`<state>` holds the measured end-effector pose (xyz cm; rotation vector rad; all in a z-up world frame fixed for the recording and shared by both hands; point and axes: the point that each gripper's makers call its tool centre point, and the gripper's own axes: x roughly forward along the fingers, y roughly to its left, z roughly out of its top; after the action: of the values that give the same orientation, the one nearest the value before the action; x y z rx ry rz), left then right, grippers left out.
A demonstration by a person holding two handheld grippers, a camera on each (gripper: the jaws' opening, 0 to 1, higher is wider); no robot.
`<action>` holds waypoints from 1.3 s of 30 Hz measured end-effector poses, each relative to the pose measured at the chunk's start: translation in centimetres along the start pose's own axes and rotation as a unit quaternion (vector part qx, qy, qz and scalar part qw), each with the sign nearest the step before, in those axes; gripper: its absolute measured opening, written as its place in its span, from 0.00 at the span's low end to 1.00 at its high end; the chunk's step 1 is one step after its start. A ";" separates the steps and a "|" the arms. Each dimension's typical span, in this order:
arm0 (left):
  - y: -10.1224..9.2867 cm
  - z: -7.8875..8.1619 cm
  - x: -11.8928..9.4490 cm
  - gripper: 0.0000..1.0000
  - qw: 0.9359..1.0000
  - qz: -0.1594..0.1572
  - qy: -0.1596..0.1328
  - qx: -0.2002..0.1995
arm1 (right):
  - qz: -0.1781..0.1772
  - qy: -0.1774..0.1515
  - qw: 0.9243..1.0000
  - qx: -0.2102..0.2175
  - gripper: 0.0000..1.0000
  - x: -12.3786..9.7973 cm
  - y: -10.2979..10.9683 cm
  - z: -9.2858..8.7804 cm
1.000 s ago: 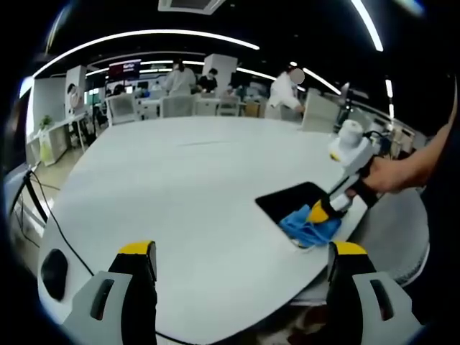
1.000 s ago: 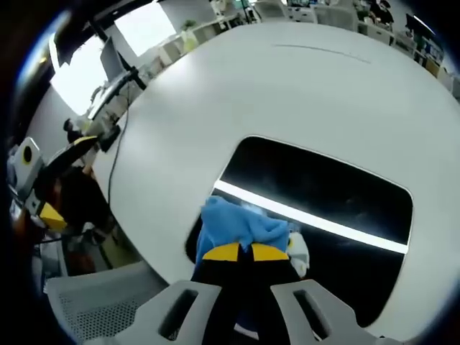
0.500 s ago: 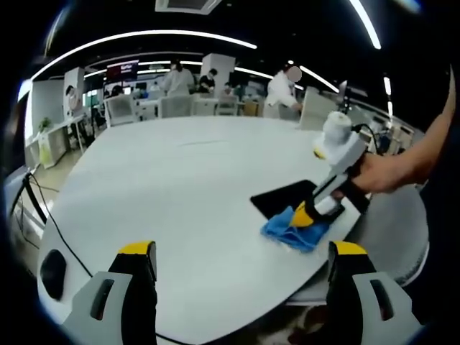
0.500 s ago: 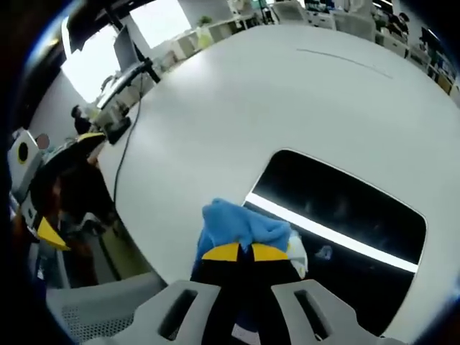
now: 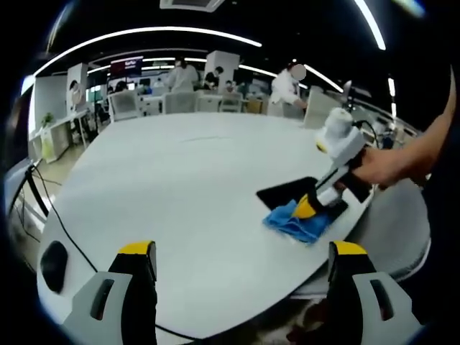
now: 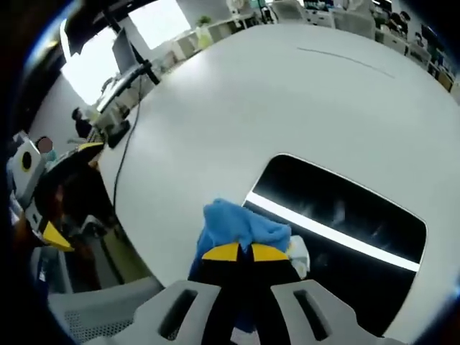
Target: Wipe the mirror surface with the cleaning cloth until all visible marks leave the cleaned area.
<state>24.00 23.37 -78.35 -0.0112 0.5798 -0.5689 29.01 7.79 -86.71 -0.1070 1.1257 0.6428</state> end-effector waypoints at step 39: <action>0.8 0.0 0.0 1.00 1.000 0.010 0.001 -0.009 | -0.040 -0.001 0.999 -0.002 0.00 0.8 -7.6 5.4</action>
<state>24.36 24.04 -78.50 -0.0220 0.5853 -0.5453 37.58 4.02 -86.83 -0.1553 1.1132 0.5731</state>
